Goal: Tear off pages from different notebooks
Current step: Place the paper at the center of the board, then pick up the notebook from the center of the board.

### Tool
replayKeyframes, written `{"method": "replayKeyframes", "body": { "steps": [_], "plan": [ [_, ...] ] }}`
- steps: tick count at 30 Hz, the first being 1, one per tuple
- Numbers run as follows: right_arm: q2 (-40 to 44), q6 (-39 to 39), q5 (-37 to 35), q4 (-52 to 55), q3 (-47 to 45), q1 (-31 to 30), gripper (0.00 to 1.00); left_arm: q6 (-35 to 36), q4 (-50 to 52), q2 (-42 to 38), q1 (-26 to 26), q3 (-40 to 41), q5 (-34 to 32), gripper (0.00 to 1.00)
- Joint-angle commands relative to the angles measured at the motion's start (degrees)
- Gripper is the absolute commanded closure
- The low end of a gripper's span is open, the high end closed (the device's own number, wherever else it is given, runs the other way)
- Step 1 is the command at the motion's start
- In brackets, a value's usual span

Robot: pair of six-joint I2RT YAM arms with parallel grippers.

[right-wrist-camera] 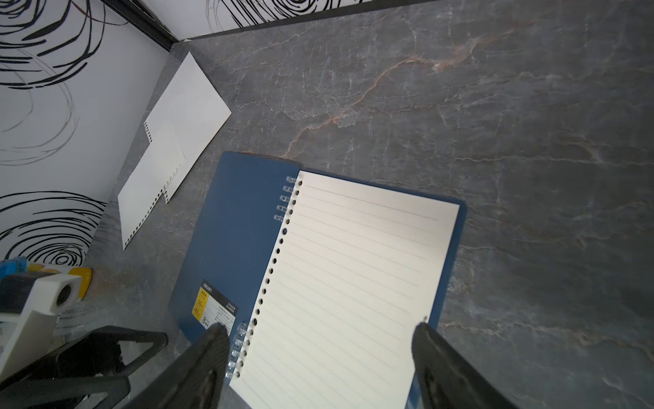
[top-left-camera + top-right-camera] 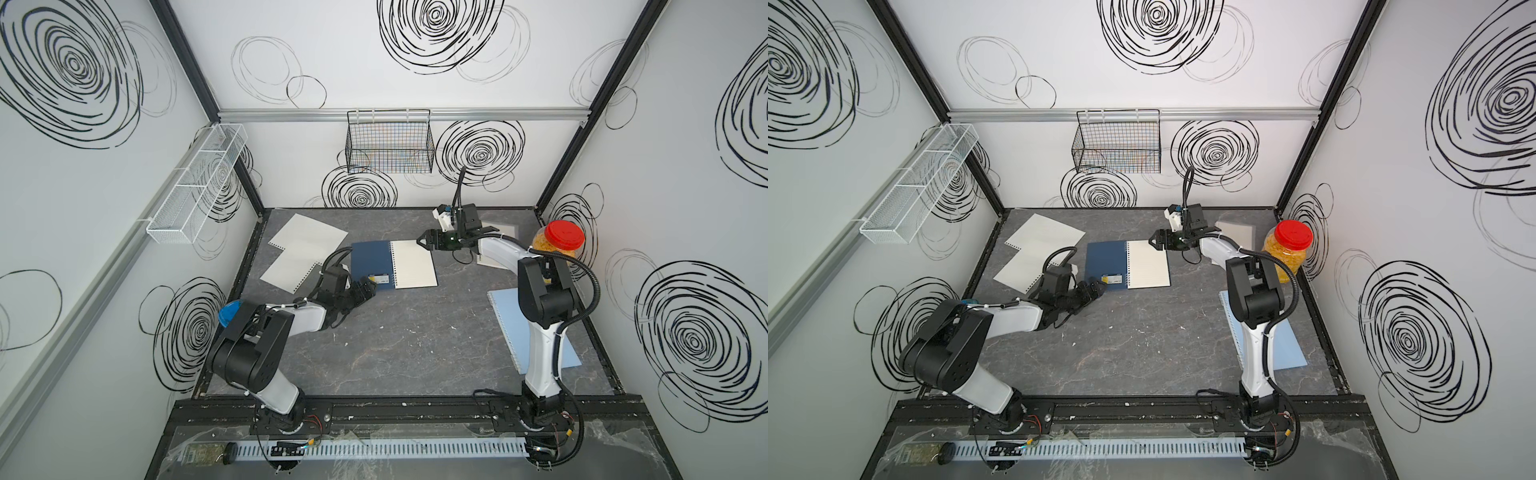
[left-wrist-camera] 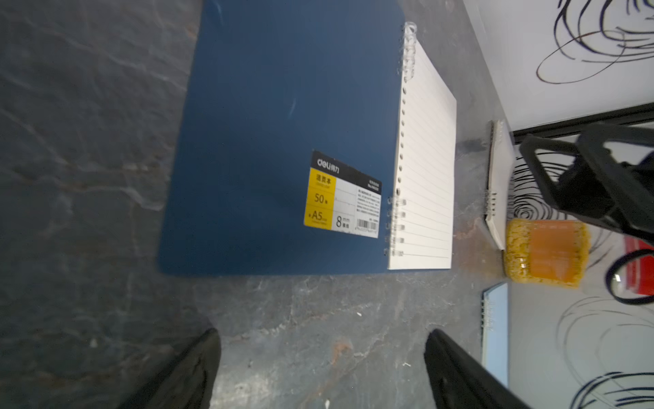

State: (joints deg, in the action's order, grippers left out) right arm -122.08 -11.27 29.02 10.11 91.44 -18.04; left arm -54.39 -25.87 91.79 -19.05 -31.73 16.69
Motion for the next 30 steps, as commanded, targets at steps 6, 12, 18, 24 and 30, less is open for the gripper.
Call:
{"method": "replayKeyframes", "body": {
  "steps": [6,12,18,24,30],
  "plan": [
    [-8.62,1.64,-1.75,4.09,11.9,0.82,0.16,-17.18,-19.68,2.8,-4.88,5.48,-0.88,0.07],
    [-14.53,2.81,-0.08,3.63,19.7,1.2,0.16,-27.07,-29.67,4.4,-6.33,9.84,-6.68,0.08],
    [-19.83,2.49,3.36,4.85,27.58,0.93,0.16,-30.19,-34.29,6.47,-5.43,9.66,-9.33,0.1],
    [-22.47,1.8,4.63,4.49,30.74,0.64,0.17,-34.55,-42.15,12.57,-5.39,8.62,-9.47,0.13],
    [-22.94,1.37,5.53,4.85,31.2,0.2,0.16,-34.65,-42.16,14.6,-5.09,7.9,-10.81,0.14]
  ]
}}
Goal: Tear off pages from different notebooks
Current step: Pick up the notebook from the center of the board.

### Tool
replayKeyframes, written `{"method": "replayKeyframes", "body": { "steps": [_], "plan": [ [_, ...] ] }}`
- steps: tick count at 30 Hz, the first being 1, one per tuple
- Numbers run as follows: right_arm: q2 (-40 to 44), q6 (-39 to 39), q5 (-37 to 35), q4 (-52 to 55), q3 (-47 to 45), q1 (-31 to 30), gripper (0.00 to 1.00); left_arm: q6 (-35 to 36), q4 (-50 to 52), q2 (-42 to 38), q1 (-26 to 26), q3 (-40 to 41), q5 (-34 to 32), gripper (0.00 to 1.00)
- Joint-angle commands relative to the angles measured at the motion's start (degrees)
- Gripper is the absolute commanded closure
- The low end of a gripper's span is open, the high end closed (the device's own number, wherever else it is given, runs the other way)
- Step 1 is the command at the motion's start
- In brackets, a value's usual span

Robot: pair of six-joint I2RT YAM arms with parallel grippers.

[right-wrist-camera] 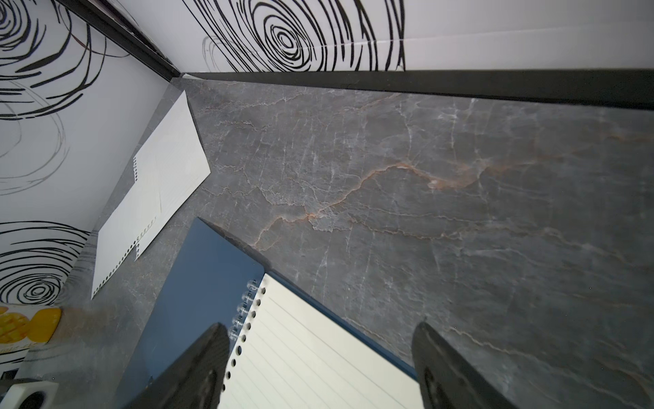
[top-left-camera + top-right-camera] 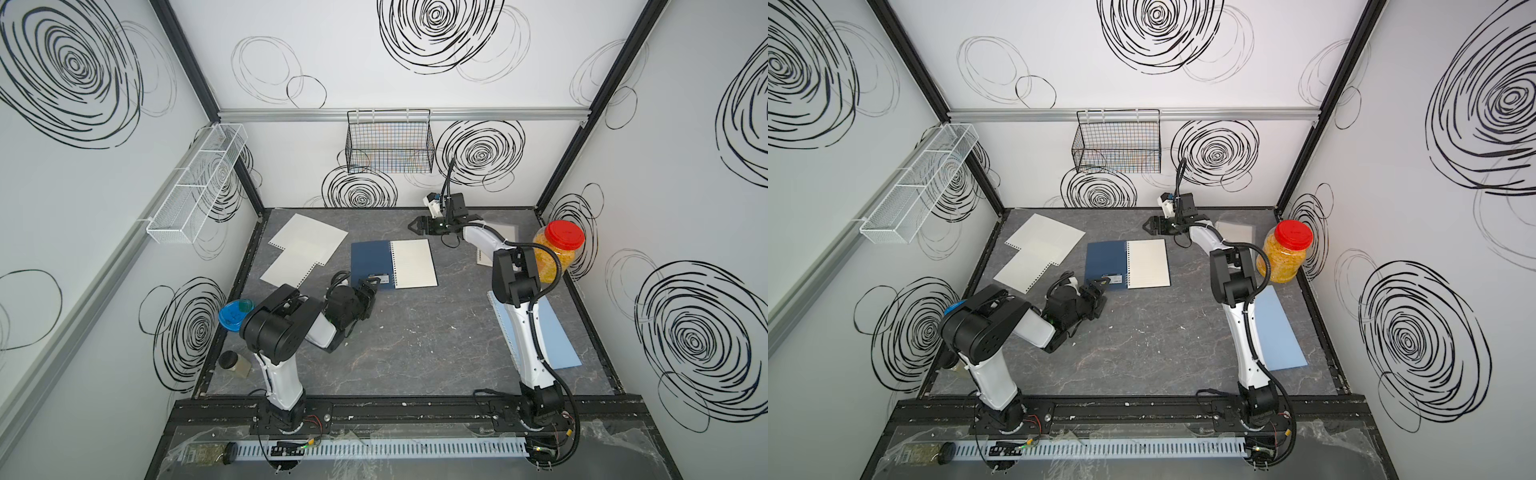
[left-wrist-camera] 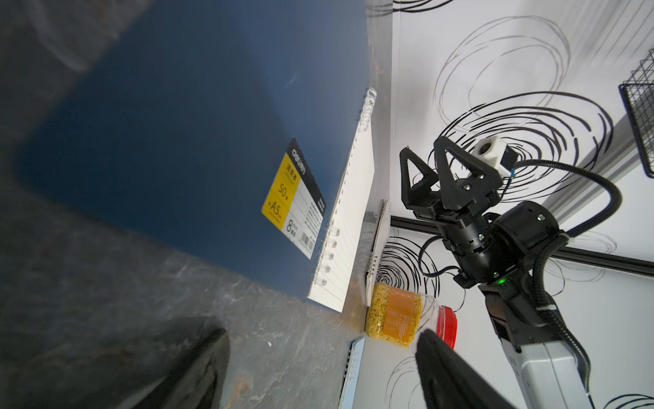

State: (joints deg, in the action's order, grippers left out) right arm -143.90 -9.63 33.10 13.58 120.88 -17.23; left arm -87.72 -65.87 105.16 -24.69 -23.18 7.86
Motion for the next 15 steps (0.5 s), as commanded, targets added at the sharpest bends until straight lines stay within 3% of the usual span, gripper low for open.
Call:
{"method": "replayKeyframes", "body": {
  "steps": [1,15],
  "plan": [
    [-1.21,-0.3,1.48,1.42,1.75,-0.77,0.16,-1.15,-2.12,1.51,0.71,-0.71,-2.3,0.14],
    [-2.44,-2.93,1.0,3.2,1.09,-2.63,0.18,2.16,-4.05,8.79,4.03,-7.04,-1.18,0.15]
  ]
}}
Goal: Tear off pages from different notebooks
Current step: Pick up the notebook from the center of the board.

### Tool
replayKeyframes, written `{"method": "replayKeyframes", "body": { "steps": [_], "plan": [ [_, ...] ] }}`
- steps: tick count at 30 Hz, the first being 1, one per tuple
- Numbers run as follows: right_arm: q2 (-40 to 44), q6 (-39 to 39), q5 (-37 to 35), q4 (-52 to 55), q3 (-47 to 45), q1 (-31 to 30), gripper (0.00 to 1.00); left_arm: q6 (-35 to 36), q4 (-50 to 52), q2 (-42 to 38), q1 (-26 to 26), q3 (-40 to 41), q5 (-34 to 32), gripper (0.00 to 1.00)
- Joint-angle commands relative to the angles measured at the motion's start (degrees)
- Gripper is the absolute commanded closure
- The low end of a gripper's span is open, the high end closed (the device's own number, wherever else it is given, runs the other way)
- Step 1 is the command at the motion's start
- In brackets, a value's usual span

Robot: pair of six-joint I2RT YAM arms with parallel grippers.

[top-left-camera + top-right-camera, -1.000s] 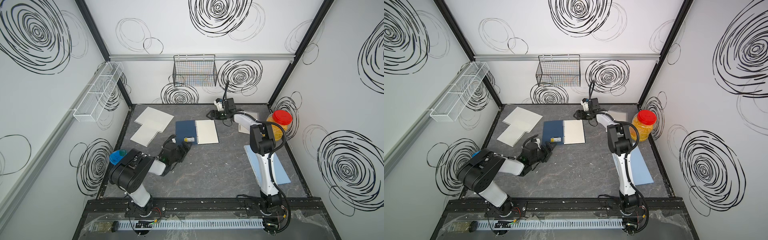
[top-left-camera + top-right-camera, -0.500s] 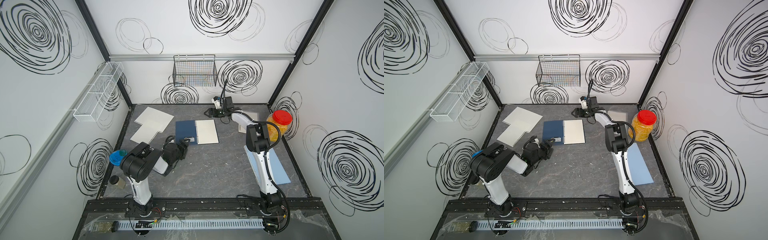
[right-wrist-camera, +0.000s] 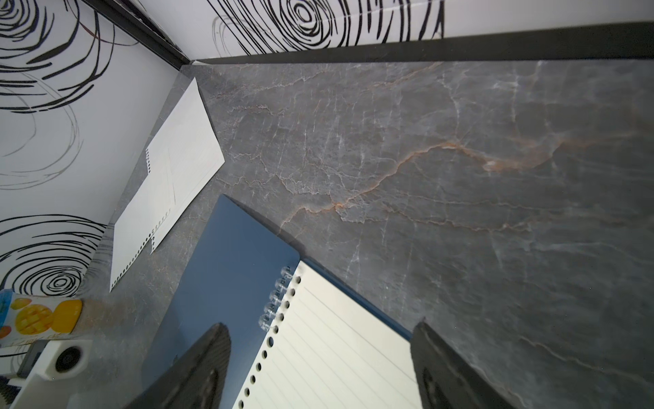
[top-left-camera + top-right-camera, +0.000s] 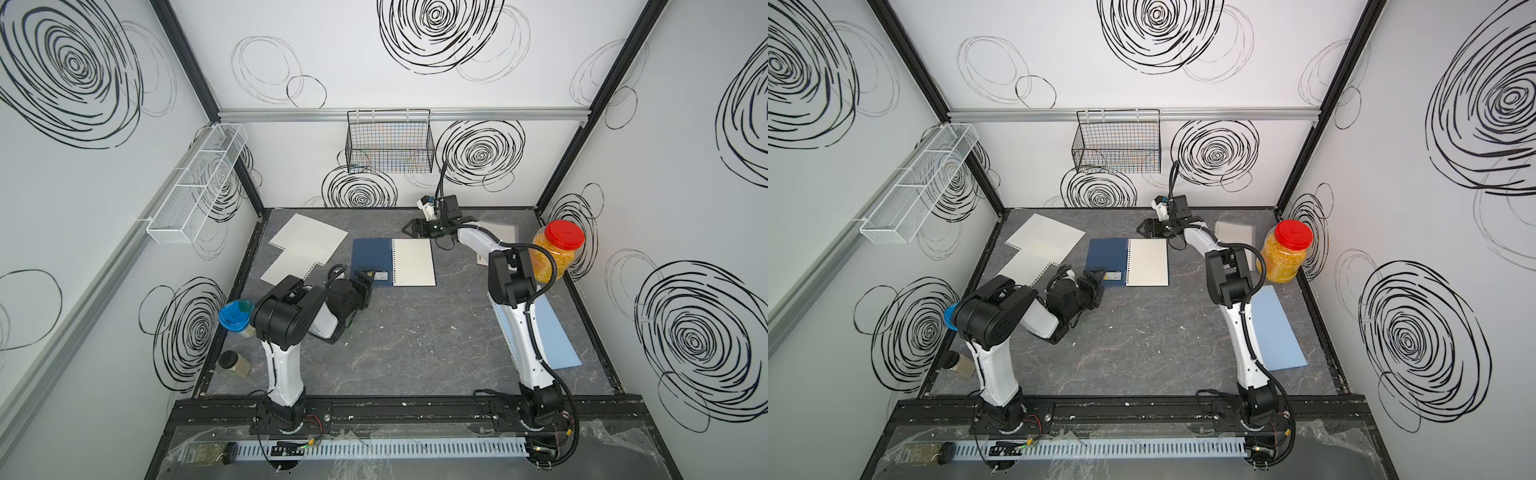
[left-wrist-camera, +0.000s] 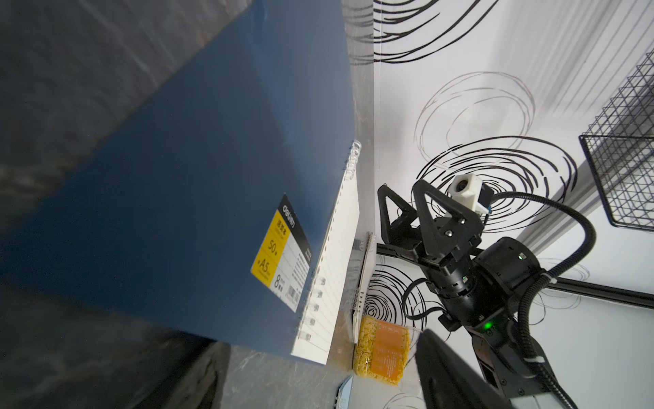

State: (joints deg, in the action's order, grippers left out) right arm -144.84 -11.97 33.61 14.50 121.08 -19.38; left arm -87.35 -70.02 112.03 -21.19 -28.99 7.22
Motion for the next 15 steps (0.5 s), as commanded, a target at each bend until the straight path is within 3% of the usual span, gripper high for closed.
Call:
{"method": "replayKeyframes", "body": {
  "steps": [1,7,15],
  "plan": [
    [-1.44,-0.52,0.52,2.37,0.45,-0.59,0.18,2.45,0.67,2.05,0.63,-1.99,-0.48,0.15],
    [-0.81,-0.47,1.02,2.61,-1.74,-1.28,0.19,6.38,2.47,2.14,0.89,-5.31,-0.71,0.16],
    [1.59,-0.27,2.26,2.27,-6.88,-1.79,0.2,7.37,-5.55,3.9,2.88,-7.19,0.42,0.2]
  ]
}}
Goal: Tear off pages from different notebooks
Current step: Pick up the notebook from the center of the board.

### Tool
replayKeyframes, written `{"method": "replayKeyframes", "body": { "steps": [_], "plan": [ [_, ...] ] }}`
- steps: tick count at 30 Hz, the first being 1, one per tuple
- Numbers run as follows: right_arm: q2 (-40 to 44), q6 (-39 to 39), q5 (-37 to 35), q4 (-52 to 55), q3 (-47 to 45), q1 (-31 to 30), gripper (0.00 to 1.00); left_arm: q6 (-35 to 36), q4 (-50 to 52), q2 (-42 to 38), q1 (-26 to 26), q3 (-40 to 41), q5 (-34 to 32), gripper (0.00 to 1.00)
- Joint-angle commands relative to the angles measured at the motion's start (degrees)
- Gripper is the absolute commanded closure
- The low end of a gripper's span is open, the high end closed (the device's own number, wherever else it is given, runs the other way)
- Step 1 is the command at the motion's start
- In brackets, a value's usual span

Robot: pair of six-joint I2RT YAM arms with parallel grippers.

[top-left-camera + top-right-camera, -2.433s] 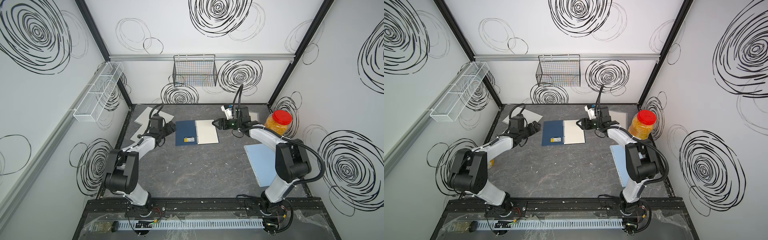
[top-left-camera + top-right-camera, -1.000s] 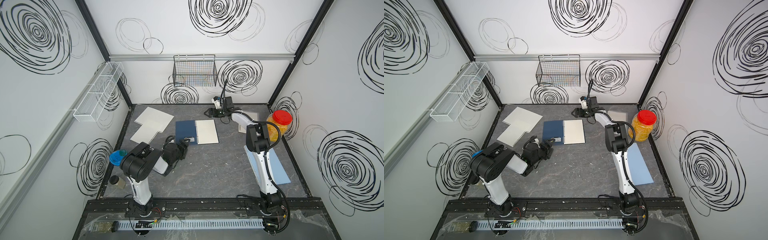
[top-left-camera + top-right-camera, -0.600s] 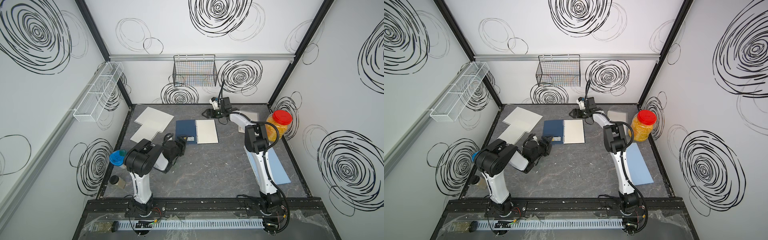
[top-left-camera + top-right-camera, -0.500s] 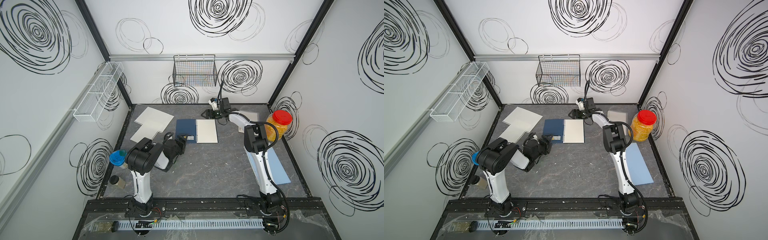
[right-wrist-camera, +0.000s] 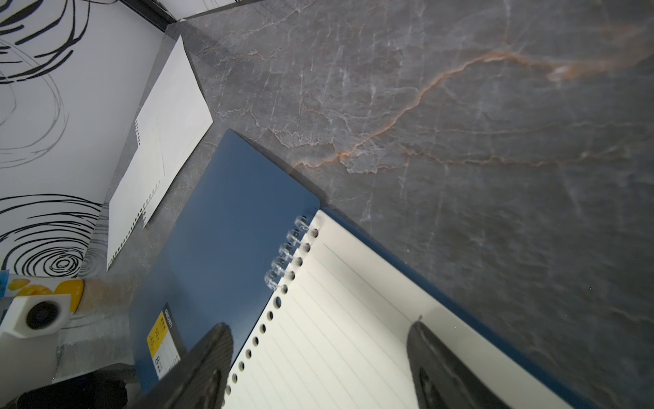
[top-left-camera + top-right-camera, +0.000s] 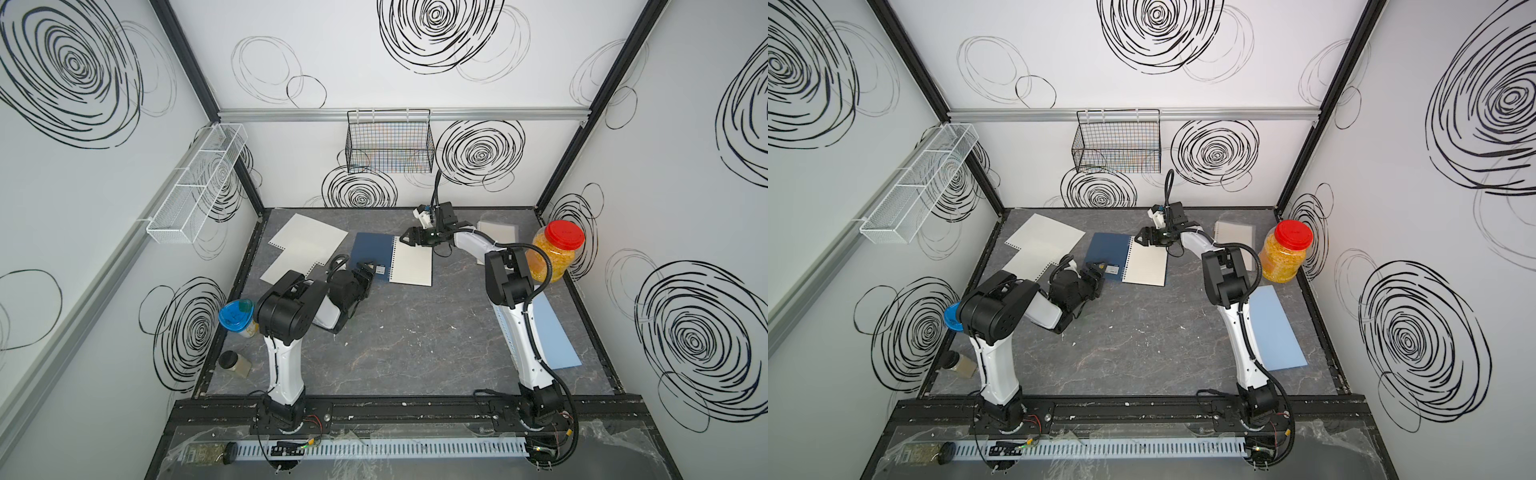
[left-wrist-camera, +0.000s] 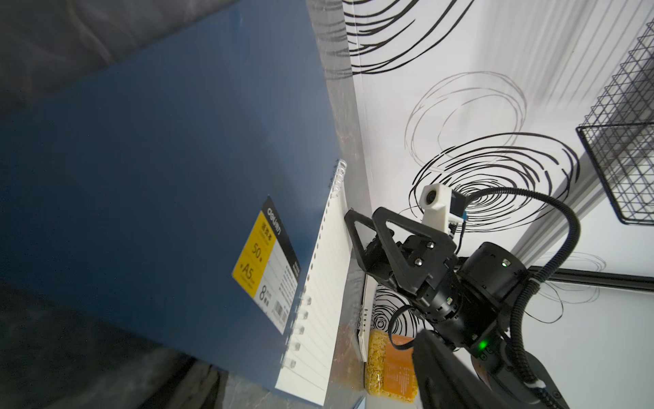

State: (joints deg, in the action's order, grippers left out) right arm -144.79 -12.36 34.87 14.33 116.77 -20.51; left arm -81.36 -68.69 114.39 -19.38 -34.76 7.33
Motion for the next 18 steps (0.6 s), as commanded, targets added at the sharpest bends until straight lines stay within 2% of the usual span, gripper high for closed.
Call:
{"method": "replayKeyframes", "body": {
  "steps": [1,10,18],
  "plan": [
    [1.99,0.22,1.05,2.31,-3.44,-0.74,0.2,1.31,-8.61,2.11,1.34,-1.82,0.93,0.21],
    [6.99,0.42,1.25,-0.41,-11.82,-1.54,0.21,3.69,-10.05,2.78,1.62,-3.89,3.25,0.3],
    [9.06,0.75,1.06,-0.13,-13.4,-1.46,0.21,10.21,-1.72,-1.83,1.8,-4.06,2.95,0.4]
  ]
}}
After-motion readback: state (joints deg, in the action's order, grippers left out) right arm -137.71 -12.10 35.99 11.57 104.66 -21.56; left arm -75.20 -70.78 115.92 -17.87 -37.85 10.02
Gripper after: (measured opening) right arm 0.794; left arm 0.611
